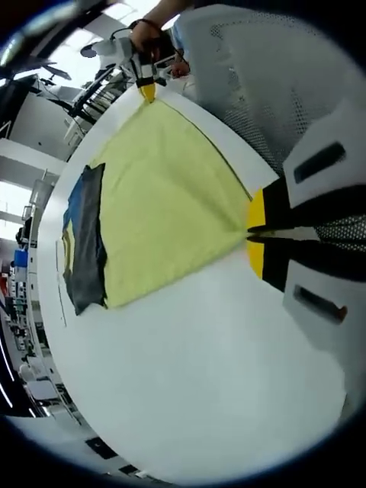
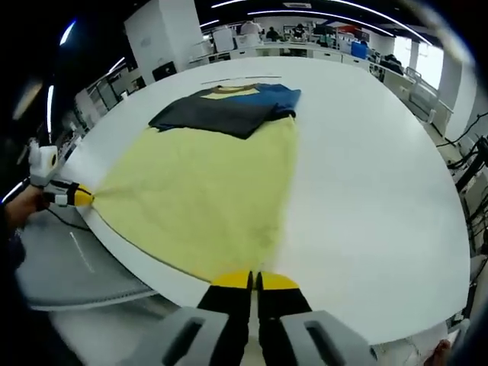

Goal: Fold the garment on the visible template until the final outline fits inside the template.

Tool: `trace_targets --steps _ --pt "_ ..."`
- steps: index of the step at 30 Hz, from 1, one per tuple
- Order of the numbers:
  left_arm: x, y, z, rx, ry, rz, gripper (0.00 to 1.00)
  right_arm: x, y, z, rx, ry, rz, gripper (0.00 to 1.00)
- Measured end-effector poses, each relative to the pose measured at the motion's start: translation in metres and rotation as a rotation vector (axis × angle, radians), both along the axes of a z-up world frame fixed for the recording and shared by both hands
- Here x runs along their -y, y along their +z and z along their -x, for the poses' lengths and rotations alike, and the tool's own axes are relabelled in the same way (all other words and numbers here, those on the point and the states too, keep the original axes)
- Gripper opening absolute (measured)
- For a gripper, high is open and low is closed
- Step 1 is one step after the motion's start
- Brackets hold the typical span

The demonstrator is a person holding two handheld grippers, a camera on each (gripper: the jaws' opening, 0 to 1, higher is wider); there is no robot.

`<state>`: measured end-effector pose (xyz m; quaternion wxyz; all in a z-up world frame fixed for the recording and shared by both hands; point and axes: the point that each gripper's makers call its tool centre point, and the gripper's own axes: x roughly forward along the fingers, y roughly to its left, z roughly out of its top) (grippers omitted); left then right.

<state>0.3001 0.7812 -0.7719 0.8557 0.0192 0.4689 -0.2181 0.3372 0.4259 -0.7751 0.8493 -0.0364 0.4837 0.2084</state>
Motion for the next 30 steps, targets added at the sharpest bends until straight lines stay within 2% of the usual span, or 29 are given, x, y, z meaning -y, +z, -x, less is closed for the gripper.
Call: trace_targets --steps 18,30 --pt "-0.004 -0.003 0.023 -0.04 -0.045 -0.04 0.0 -0.005 -0.001 0.021 -0.044 0.049 0.012 0.0" --pt "-0.005 -0.003 0.031 -0.064 -0.043 -0.034 0.0 -0.005 -0.002 0.031 -0.075 0.077 0.026 0.0"
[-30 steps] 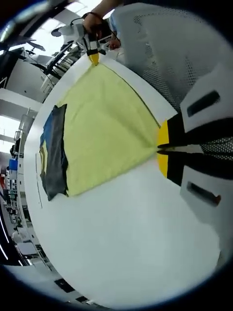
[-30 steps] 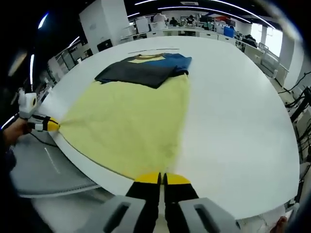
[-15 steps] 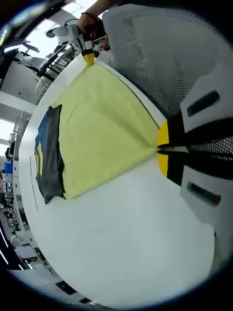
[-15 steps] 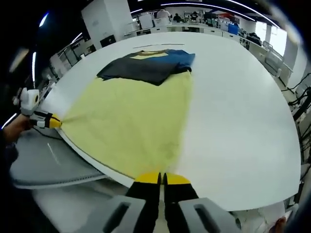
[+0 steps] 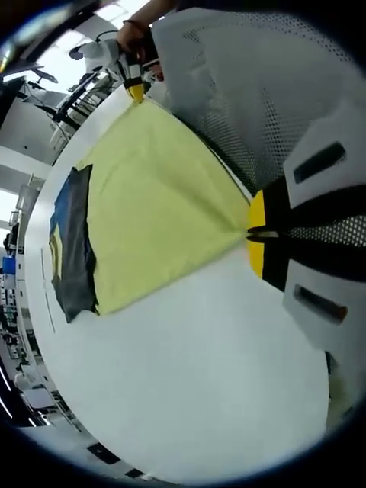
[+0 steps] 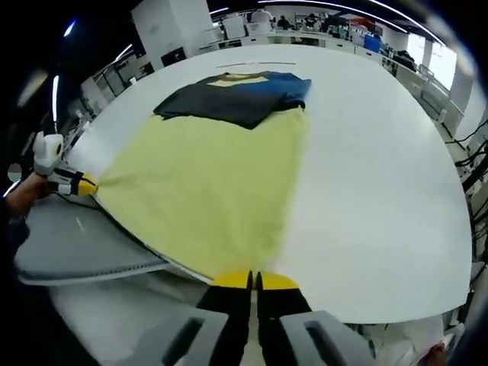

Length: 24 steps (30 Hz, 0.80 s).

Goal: Fold the garment on the visible template until the final outline fits inside the template.

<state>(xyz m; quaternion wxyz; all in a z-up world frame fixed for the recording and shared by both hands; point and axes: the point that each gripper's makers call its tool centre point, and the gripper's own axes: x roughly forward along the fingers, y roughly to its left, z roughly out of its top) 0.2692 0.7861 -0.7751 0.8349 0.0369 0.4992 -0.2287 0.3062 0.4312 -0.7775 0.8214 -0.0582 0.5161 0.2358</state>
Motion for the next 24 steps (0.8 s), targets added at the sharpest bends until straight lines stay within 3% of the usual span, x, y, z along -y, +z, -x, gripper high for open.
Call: trace_targets --steps 6,8,12,24 --pt "-0.001 0.001 0.007 -0.017 -0.013 -0.007 0.0 -0.001 -0.001 0.009 -0.039 0.022 0.005 0.0" --pt "-0.002 0.0 0.013 -0.056 0.003 -0.008 0.0 -0.001 -0.001 0.012 -0.061 0.024 0.006 0.0" --pt "-0.002 0.002 0.015 -0.055 -0.016 -0.012 0.0 0.0 0.0 0.013 -0.073 0.032 0.012 0.0" --pt "-0.004 0.03 -0.007 -0.019 -0.028 -0.005 0.0 -0.002 0.025 -0.006 -0.019 0.026 0.013 0.0"
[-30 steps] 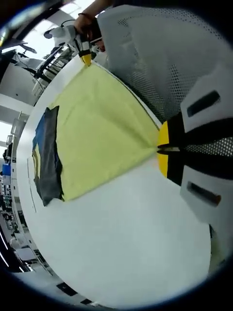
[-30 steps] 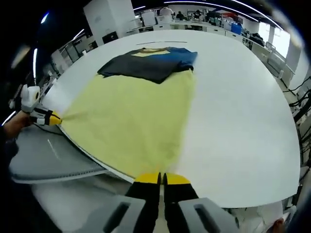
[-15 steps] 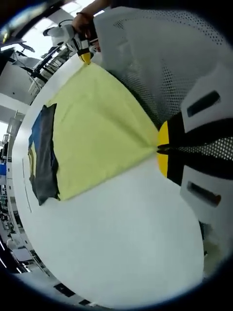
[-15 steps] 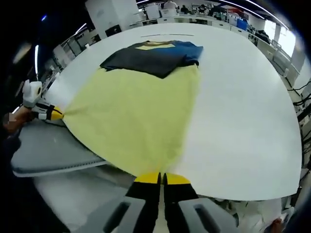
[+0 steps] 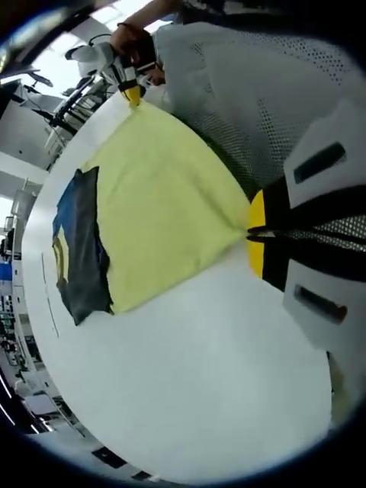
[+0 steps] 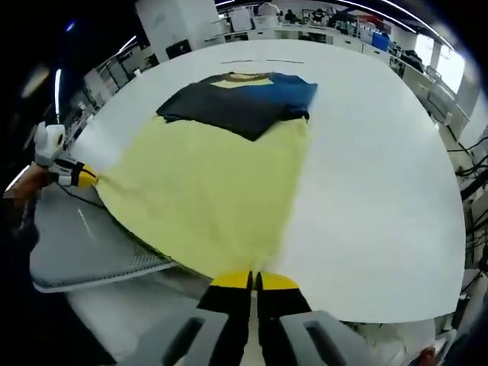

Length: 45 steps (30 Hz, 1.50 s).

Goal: Fold the garment on the visible template until the final outline fits inside the template.

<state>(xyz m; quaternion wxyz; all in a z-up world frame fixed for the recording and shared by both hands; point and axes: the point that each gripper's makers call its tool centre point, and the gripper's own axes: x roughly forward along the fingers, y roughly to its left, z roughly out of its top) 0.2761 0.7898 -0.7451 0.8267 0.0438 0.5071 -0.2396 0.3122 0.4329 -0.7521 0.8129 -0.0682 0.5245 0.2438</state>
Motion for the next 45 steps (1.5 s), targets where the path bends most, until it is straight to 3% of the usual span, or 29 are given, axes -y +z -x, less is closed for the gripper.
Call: trace_targets --steps 11,24,45 --pt "-0.002 0.028 -0.034 0.061 0.01 0.013 0.0 -0.003 0.032 -0.037 0.091 0.02 -0.003 0.0" --pt "-0.003 0.052 -0.073 0.11 0.053 0.052 0.0 -0.004 0.057 -0.081 0.166 0.042 0.009 0.0" --pt "-0.014 0.097 -0.164 0.326 0.126 0.001 0.0 -0.021 0.104 -0.175 0.343 0.057 0.005 0.0"
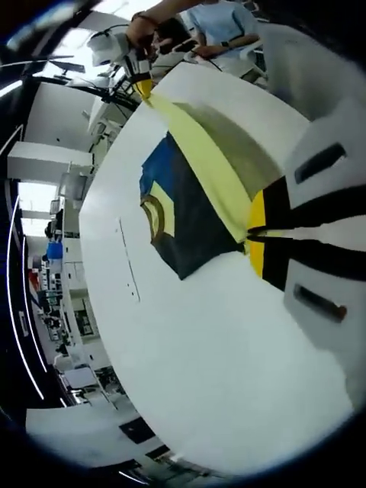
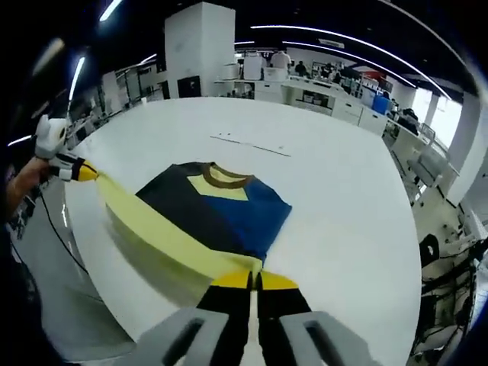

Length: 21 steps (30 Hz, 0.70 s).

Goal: Fold the garment on the visible template until the final outline fits inside the template.

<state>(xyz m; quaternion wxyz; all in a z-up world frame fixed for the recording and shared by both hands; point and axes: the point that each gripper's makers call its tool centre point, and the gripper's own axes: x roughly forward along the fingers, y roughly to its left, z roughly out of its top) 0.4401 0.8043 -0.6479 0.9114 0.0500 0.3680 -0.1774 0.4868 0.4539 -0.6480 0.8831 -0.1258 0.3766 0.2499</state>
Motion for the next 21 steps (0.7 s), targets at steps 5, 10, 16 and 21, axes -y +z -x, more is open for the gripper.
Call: trace_targets --steps 5,10,16,21 --pt "-0.002 0.007 -0.019 0.033 0.008 -0.007 0.0 -0.003 0.008 -0.021 0.039 -0.01 -0.001 0.0" --pt "-0.002 0.015 -0.038 0.073 0.012 -0.016 0.0 -0.003 0.013 -0.037 0.074 -0.039 -0.017 0.0" --pt "-0.005 0.022 -0.063 0.109 0.07 0.017 0.0 -0.005 0.017 -0.059 0.105 -0.086 -0.051 0.0" --pt "-0.006 0.026 -0.084 0.121 0.076 0.029 0.0 -0.005 0.018 -0.078 0.137 -0.101 -0.042 0.0"
